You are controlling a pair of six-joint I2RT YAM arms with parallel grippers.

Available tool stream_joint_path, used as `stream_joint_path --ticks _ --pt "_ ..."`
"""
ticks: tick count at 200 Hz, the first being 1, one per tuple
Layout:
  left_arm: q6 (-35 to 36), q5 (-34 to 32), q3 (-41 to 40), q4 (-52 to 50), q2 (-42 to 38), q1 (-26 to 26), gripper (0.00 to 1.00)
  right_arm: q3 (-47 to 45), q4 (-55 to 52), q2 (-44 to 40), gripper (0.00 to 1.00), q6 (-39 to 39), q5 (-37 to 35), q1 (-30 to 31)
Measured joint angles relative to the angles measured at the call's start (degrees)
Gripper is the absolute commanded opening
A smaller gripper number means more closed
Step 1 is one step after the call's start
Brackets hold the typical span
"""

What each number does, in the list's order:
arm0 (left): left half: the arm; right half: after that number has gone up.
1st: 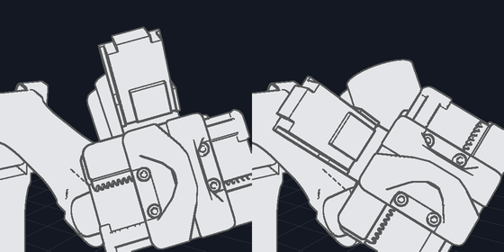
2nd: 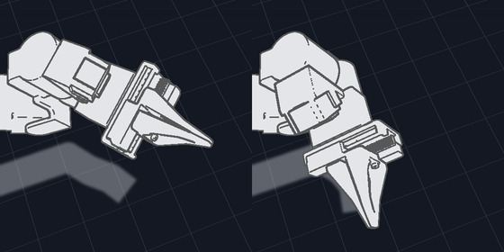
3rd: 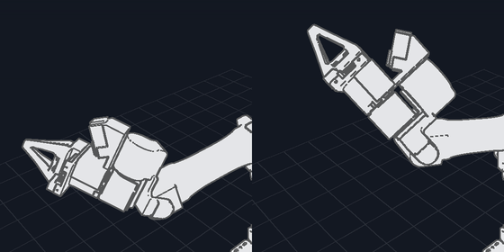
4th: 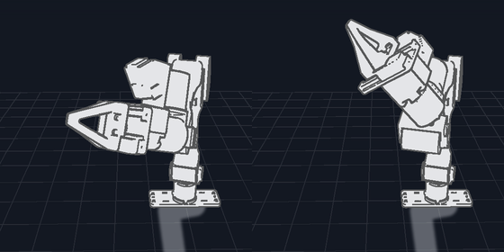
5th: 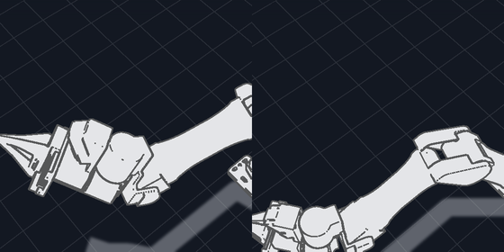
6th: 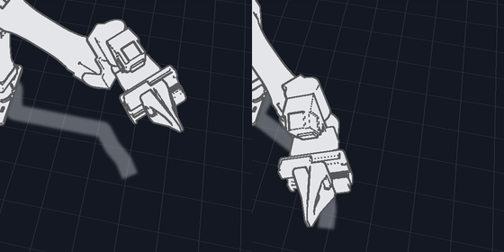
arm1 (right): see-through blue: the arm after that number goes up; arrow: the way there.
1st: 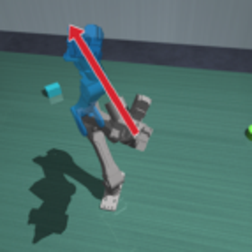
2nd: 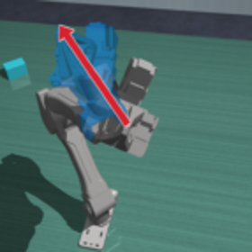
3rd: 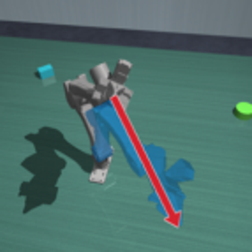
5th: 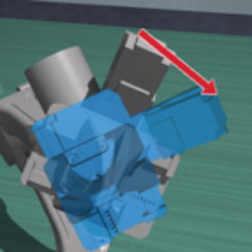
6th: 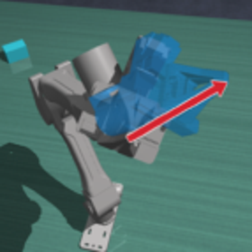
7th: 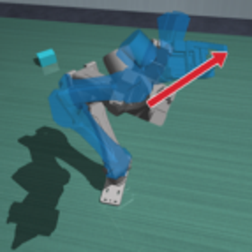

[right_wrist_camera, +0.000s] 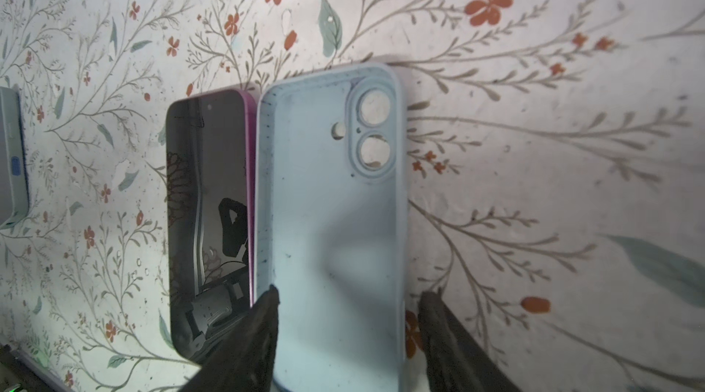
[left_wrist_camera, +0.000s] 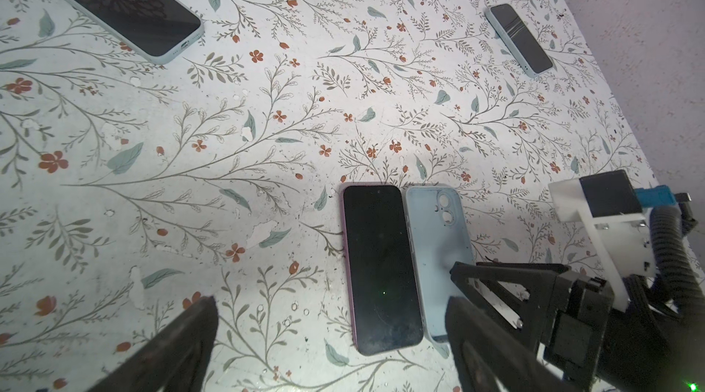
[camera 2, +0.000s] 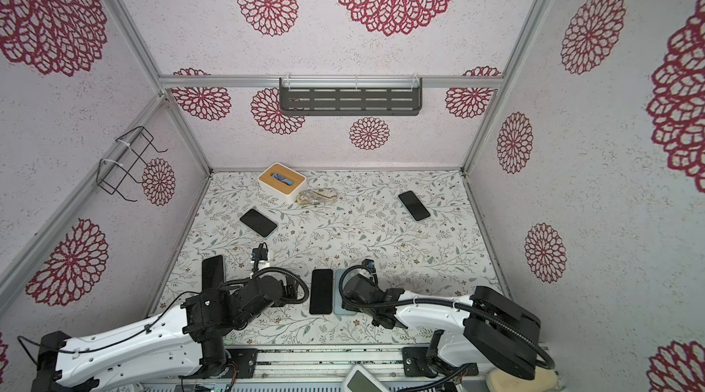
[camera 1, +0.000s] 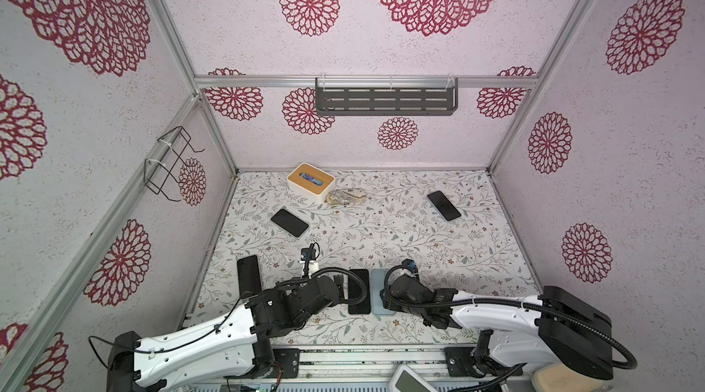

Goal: Take the phone out of the phone case
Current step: Place the phone case at the center of the table.

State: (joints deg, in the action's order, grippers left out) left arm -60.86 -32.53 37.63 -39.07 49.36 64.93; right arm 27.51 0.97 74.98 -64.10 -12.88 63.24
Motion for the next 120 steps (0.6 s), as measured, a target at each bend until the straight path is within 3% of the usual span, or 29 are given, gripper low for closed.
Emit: stream_joint_path --ticks 57,88,120 --pt "0.0 -0.1 0.0 -0.3 0.0 0.0 0.97 0.0 2.2 0.8 0.65 0.6 1.2 -0.1" --pt "0.1 -0.2 0.0 -0.6 0.0 0.0 0.97 0.0 -0.6 -1.9 0.84 1.2 1.1 -0.4" --pt "1.8 1.6 1.6 0.1 0.2 -1.9 0.97 4.2 -14.6 -11.3 0.99 5.1 -3.6 -3.3"
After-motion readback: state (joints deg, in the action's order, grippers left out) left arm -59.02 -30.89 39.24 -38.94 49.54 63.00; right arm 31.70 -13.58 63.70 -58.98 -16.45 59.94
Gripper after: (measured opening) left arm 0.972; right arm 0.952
